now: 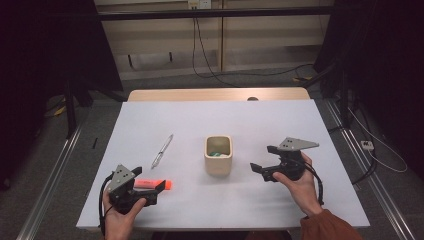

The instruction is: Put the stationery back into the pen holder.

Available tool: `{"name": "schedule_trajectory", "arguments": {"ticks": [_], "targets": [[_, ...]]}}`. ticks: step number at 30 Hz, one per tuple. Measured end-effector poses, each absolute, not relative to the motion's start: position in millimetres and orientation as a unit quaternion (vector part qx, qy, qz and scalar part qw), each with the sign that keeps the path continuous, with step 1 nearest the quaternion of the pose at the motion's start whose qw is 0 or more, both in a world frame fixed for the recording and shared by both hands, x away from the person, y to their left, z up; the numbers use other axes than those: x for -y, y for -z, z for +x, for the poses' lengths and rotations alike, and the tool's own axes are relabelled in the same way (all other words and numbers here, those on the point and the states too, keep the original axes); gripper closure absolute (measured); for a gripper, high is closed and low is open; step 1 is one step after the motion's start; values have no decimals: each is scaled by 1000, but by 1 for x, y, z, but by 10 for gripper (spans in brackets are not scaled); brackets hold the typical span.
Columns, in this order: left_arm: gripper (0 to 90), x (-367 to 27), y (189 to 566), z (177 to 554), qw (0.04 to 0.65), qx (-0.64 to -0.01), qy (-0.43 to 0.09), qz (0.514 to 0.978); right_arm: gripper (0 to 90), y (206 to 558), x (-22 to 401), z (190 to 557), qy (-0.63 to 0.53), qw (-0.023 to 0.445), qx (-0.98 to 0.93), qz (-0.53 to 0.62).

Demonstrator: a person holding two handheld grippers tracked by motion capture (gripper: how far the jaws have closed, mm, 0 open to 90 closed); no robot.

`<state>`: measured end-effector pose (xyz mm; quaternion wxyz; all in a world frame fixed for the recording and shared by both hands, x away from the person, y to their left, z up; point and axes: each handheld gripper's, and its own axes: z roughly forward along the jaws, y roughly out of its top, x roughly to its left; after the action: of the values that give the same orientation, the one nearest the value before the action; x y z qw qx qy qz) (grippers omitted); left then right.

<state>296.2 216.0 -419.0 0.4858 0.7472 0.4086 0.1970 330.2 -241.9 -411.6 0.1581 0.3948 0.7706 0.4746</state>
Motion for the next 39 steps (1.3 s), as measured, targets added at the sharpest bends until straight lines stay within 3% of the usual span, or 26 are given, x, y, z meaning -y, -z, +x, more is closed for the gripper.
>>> {"name": "schedule_trajectory", "arguments": {"ticks": [39], "targets": [[64, -240, 404, 320, 479, -423, -178, 748, 77, 433, 297, 271, -440, 194, -750, 454]]}}
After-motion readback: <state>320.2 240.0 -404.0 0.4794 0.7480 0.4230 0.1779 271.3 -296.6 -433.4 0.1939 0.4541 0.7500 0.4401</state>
